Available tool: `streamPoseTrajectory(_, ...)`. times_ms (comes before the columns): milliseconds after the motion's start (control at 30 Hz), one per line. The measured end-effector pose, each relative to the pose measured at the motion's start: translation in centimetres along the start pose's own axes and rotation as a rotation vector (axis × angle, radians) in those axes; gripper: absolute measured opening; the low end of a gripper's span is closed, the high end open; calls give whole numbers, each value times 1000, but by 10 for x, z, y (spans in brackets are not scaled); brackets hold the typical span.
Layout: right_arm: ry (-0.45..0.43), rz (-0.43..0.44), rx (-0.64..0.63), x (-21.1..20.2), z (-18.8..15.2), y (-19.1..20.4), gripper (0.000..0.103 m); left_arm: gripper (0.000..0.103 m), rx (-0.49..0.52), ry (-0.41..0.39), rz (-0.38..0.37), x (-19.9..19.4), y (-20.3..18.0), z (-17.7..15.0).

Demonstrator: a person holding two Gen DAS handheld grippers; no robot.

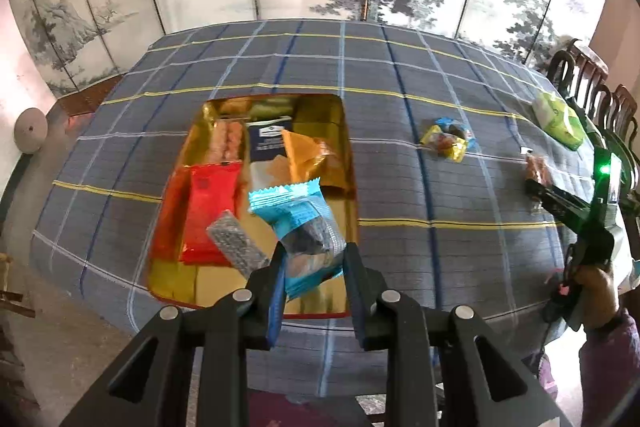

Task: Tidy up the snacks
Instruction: 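Carry the blue-wrapped candy over the gold tray with the left tool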

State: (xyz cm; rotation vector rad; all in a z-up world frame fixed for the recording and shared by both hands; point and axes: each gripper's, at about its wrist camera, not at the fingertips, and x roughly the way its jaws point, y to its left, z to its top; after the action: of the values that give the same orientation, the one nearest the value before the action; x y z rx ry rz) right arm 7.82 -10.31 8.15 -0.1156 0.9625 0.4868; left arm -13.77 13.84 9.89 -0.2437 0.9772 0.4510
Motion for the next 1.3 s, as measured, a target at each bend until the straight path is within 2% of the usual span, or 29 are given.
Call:
streamPoseTrajectory(233, 1, -12, -7, 1, 1, 3, 35, 27, 5, -11, 47, 6, 12, -3)
streamPoseTrajectory(867, 1, -13, -7, 1, 0, 5, 36, 27, -63, 40, 77, 35, 55, -7)
streamPoseTrajectory(1067, 1, -13, -7, 1, 1, 5, 36, 27, -65, 59, 57, 44, 58, -8)
streamPoseTrajectory(1300, 1, -13, -6, 1, 0, 4, 36, 27, -28, 49, 21, 53, 51, 7)
